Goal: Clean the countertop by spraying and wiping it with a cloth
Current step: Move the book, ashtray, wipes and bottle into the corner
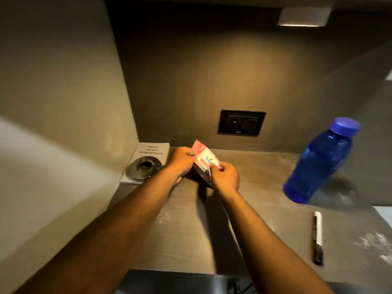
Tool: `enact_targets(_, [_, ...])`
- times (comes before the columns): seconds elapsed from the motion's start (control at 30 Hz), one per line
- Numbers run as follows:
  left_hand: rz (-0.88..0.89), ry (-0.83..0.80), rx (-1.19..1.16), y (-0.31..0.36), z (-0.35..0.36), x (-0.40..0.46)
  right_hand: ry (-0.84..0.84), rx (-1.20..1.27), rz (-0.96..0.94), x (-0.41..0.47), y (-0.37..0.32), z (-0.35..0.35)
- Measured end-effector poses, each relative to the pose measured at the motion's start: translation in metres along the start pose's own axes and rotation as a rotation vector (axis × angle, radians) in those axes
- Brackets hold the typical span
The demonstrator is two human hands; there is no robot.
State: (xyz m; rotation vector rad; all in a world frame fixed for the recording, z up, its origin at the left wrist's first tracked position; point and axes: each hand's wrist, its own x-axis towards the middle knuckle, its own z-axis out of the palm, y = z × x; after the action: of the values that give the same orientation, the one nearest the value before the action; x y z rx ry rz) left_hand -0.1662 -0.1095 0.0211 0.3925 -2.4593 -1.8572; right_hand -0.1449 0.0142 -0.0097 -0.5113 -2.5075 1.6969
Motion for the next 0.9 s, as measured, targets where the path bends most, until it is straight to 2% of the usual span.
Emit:
enact_targets(0.13, [-0.041, 0.196, -0.099, -0.007, -0.056, 0.015, -0.082, 0.123, -0.078, -0.012, -0.033, 0.066])
enact_targets(0.3, [-0.054, 0.301, -0.224, -0.004, -0.11, 0.036, -0.166, 0.011, -0.204, -0.007, -0.06, 0.113])
enact_targets(0.37, [-0.078, 0.353, -0.13, -0.009, -0.126, 0.041, -0.221, 0.0, -0.252, -0.002, -0.068, 0.125])
enact_targets(0.4, [-0.084, 0.367, 0.028, -0.011, -0.132, 0.041, -0.25, 0.011, -0.261, 0.001, -0.07, 0.131])
enact_targets(0.5, [-0.085, 0.297, 0.61, -0.016, -0.14, 0.037, -0.349, -0.01, -0.217, 0.006, -0.068, 0.146])
enact_targets(0.6, [-0.04, 0.138, 0.928, -0.027, -0.135, 0.028, -0.299, -0.037, -0.159, 0.006, -0.052, 0.155])
enact_targets(0.7, [0.002, 0.056, 1.004, -0.038, -0.129, 0.028, -0.26, -0.064, -0.18, 0.0, -0.04, 0.155])
enact_targets(0.83, [-0.1, -0.054, 0.8, -0.046, -0.127, 0.035, -0.428, -0.024, -0.224, -0.003, -0.043, 0.153])
enact_targets(0.9, [-0.105, -0.055, 0.842, -0.043, -0.13, 0.034, -0.428, -0.052, -0.25, -0.002, -0.049, 0.142])
